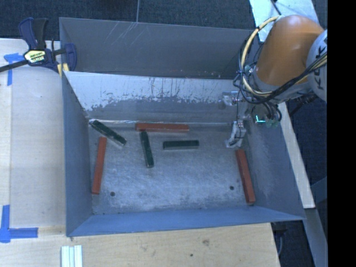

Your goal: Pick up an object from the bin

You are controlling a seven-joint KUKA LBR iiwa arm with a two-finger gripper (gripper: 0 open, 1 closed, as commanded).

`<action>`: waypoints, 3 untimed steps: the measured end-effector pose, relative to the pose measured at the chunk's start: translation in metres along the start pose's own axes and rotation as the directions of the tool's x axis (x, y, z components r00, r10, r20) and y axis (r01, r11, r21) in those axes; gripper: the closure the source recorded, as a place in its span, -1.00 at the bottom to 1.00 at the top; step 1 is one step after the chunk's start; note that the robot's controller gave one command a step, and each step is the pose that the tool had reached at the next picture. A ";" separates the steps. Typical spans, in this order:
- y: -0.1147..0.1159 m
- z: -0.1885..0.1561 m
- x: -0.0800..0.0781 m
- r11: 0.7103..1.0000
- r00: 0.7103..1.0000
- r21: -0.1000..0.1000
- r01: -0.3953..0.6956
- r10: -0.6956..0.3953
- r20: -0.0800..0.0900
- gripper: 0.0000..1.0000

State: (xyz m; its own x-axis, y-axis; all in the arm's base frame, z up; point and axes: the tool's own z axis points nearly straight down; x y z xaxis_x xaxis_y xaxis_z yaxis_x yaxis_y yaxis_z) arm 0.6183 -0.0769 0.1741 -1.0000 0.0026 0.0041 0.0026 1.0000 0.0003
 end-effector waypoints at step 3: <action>0.087 -0.067 0.015 1.000 1.000 0.000 0.023 -0.023 0.018 1.00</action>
Offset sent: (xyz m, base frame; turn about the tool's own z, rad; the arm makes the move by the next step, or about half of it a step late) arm -0.0089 0.0642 -0.1041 -0.0180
